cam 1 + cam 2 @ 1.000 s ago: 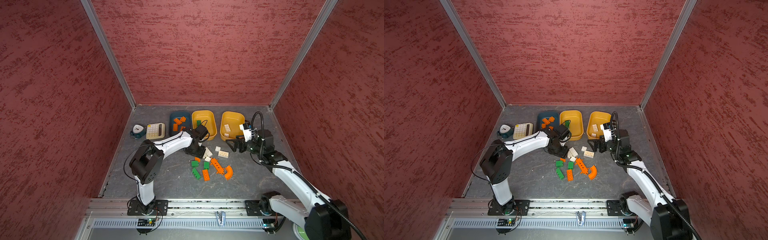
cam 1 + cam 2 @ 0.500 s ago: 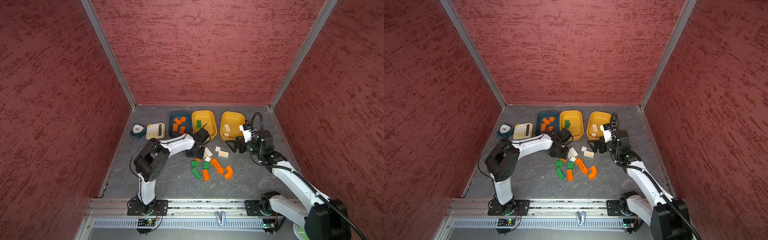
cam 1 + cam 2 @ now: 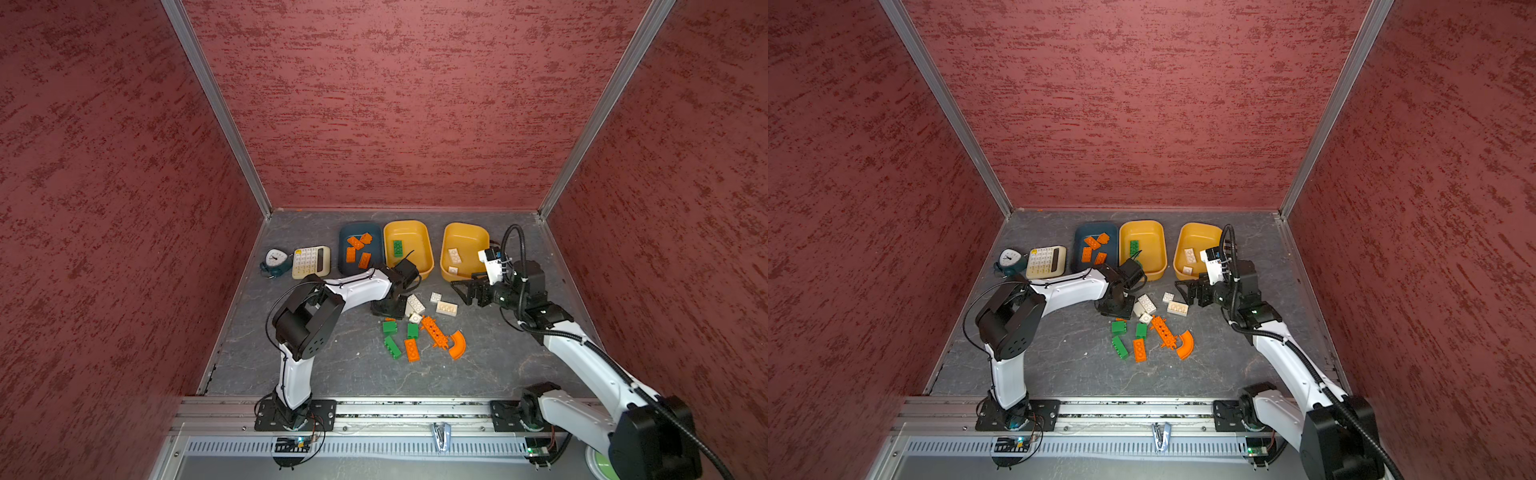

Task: Sort the legos into containers by color
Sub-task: Pick up the lego from the center of the table, then place the lego in the container.

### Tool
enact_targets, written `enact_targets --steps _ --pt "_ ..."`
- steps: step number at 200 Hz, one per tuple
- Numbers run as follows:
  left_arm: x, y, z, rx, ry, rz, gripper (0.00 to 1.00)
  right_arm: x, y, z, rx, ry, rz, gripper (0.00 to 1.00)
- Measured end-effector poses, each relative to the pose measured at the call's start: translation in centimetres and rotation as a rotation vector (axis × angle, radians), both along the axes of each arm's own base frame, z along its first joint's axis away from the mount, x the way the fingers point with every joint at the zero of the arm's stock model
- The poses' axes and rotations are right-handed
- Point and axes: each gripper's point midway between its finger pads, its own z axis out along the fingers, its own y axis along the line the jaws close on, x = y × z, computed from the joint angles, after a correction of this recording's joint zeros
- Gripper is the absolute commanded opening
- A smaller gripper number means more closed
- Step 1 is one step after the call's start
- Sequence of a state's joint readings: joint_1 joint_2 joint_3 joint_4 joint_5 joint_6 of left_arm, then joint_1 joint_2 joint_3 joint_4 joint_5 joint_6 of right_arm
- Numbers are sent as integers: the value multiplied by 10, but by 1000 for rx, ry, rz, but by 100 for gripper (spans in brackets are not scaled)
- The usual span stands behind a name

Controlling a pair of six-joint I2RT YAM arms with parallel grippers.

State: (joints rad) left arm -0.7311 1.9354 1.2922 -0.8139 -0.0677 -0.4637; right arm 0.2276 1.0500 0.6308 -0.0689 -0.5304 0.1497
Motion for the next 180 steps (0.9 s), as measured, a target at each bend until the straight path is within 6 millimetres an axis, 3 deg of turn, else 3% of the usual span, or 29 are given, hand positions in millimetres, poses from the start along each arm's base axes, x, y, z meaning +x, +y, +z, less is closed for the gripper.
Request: enact_targets --steps 27,71,91,137,180 --pt "2 2 0 3 -2 1 31 0 0 0 0 0 0 99" --pt "4 12 3 28 6 -9 30 0 0 0 0 0 0 99" --pt "10 18 16 28 4 -9 30 0 0 0 1 -1 0 99" --pt "64 25 84 -64 -134 -5 30 1 0 2 5 -7 -1 99" --pt "126 60 125 -93 -254 43 30 2 1 1 11 -3 -1 99"
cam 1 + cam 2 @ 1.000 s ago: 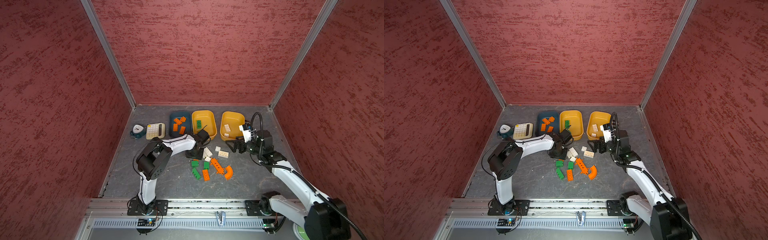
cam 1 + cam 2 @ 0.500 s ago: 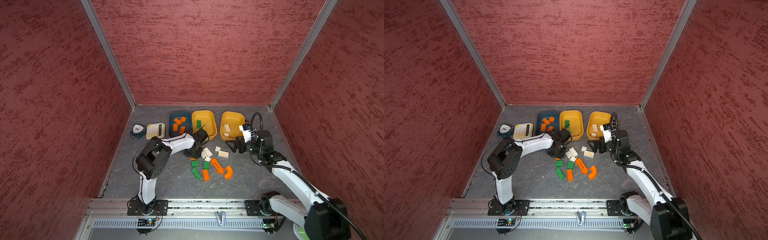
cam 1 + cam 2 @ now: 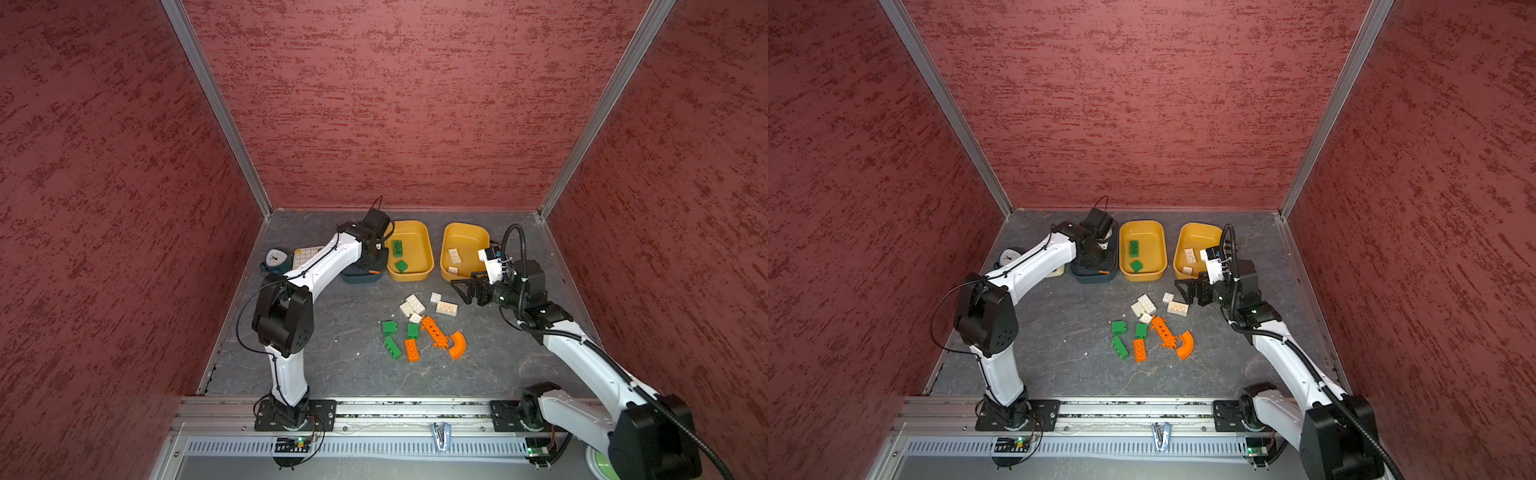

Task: Sort the legos into containers by color
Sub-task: Place the lego in the container.

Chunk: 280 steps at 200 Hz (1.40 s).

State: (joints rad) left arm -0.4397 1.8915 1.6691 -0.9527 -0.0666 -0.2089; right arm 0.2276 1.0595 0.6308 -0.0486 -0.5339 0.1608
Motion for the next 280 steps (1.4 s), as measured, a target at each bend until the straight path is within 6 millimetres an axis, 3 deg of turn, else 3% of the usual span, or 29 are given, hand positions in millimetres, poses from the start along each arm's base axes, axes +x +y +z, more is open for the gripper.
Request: enact_targets --steps 28,61,111,127,150,182,202,219,254,280 --pt "35 23 0 9 -22 32 30 0 0 -2 -1 7 0 99" --pt "60 36 -23 27 4 38 30 2 1 -8 -5 23 0 99" --pt "85 24 -46 -46 32 22 34 6 1 -17 -10 47 0 99" --pt "90 16 -51 -84 42 15 40 6 2 -18 -11 51 -1 99" --pt "93 9 -56 -121 53 22 55 7 2 -18 -9 52 -1 99" --pt "93 7 -55 -125 49 30 62 7 1 -19 -10 52 -2 99" --pt "82 6 -48 -124 51 25 64 7 1 -18 -10 52 -2 99" --pt "62 -1 -36 -122 49 1 65 6 1 -18 -9 49 -2 99" --pt "-1 -38 -3 -141 23 -144 67 6 2 -15 -7 42 0 99" --pt "-52 -64 -4 -142 33 -310 68 5 2 -14 -5 40 2 99"
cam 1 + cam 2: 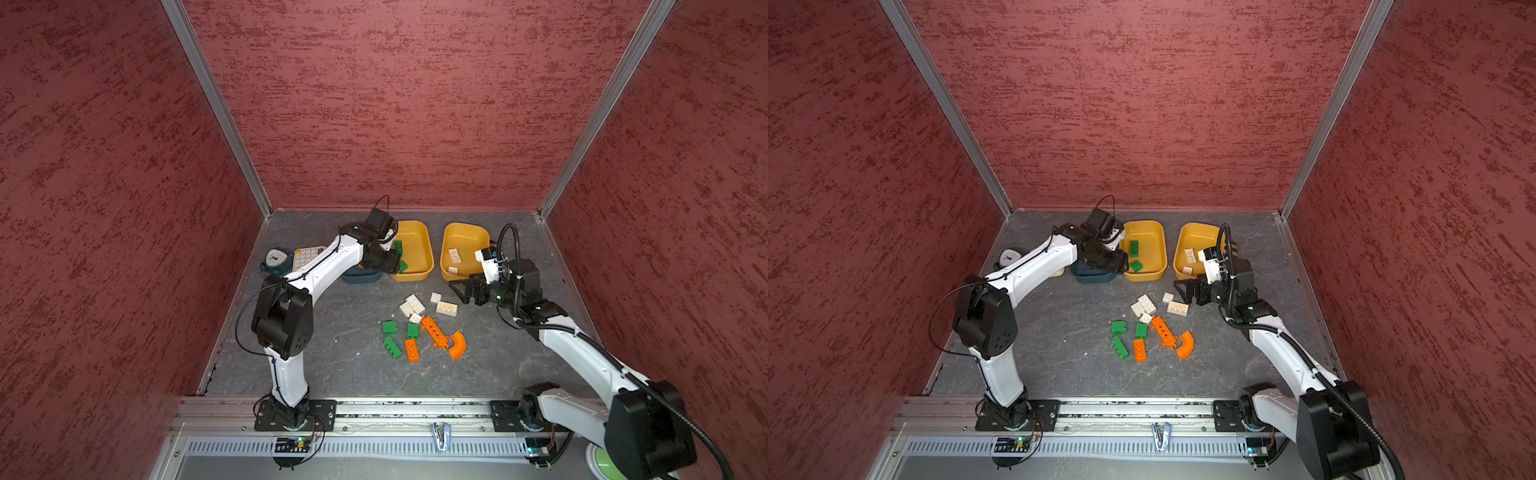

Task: Sort the legos into containers by color
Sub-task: Place the lego in the container, then pick up the lego from the center of the table.

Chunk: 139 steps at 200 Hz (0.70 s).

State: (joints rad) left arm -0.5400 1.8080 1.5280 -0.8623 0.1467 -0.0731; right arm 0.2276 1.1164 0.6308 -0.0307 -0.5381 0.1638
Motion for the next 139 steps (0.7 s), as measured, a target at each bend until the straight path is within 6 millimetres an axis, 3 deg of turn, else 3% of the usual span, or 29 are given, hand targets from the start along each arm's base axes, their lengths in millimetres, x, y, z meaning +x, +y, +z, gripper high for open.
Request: enact_targets --steps 40,73,104,139 --pt "-73 -10 -34 26 53 -247 66 -2 0 9 8 -31 1 99" --pt "-120 -15 -53 44 48 -432 65 -7 -1 3 7 -24 1 99" --pt "-129 -12 -67 74 40 -498 65 -11 -2 -6 5 -4 -1 99" --pt "-129 -14 -85 130 42 -540 62 -13 -3 -2 8 -18 -2 99"
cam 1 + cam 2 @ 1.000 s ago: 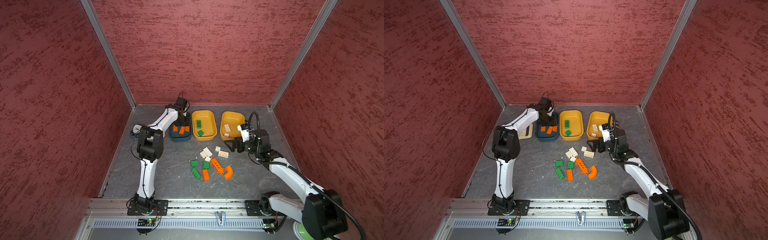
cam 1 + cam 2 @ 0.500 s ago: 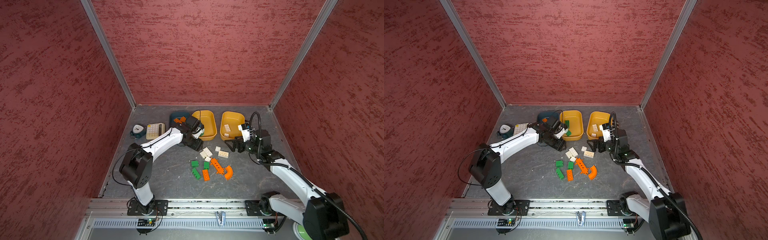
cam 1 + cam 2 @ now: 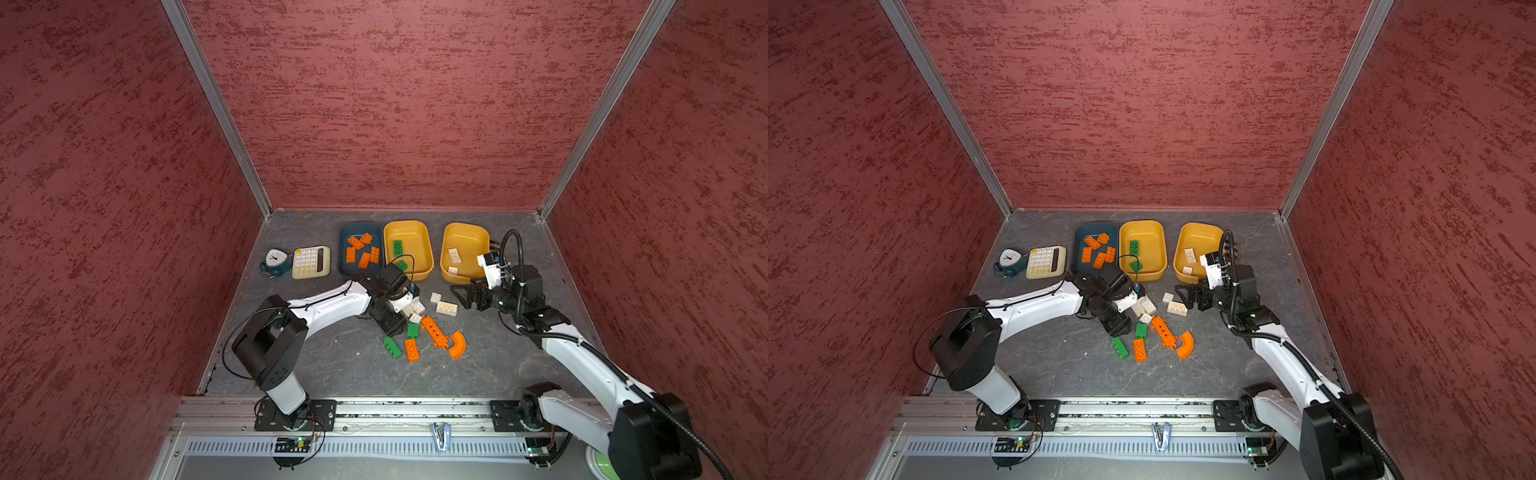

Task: Sort the legos into containers by color
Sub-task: Pick up the lego from the center of the table.

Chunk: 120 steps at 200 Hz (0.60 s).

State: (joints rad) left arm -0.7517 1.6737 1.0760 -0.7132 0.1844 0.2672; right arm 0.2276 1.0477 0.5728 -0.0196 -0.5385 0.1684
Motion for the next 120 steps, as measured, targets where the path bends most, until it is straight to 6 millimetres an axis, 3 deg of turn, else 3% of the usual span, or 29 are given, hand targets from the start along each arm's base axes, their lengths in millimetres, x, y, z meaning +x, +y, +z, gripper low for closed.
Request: enact_targets --steps 86,120 --pt "3 13 -26 111 -3 -18 48 -1 0 2 1 -8 0 99" --pt "1 18 -28 136 -2 -30 23 -1 0 2 1 -8 0 99"
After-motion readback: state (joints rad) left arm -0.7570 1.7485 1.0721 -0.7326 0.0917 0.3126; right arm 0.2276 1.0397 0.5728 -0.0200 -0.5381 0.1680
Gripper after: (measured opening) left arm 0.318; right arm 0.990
